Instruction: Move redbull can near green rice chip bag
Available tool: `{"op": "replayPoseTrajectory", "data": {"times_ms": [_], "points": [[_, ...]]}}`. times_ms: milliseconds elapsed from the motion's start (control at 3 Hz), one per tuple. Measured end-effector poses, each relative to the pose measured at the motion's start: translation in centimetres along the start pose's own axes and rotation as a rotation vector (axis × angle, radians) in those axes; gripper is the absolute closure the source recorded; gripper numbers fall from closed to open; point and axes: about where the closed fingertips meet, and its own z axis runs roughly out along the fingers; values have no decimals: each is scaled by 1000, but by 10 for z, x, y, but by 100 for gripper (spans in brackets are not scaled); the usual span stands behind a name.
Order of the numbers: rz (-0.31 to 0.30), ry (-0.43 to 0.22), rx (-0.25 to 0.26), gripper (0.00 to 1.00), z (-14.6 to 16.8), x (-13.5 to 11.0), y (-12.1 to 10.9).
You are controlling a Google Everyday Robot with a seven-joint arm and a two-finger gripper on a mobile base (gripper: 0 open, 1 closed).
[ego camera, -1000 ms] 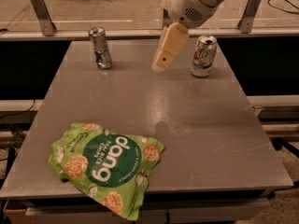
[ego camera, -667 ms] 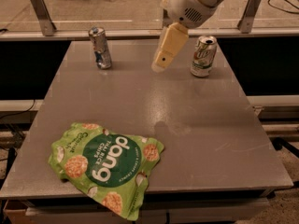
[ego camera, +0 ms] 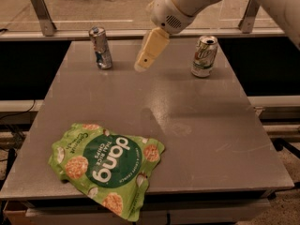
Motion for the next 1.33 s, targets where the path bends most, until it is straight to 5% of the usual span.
{"op": "replayPoseTrajectory", "data": {"times_ms": [667,1333], "points": [[59,-158,21,0,99,-23,-35],[140,-311,36,0,160,-45,-69]]}}
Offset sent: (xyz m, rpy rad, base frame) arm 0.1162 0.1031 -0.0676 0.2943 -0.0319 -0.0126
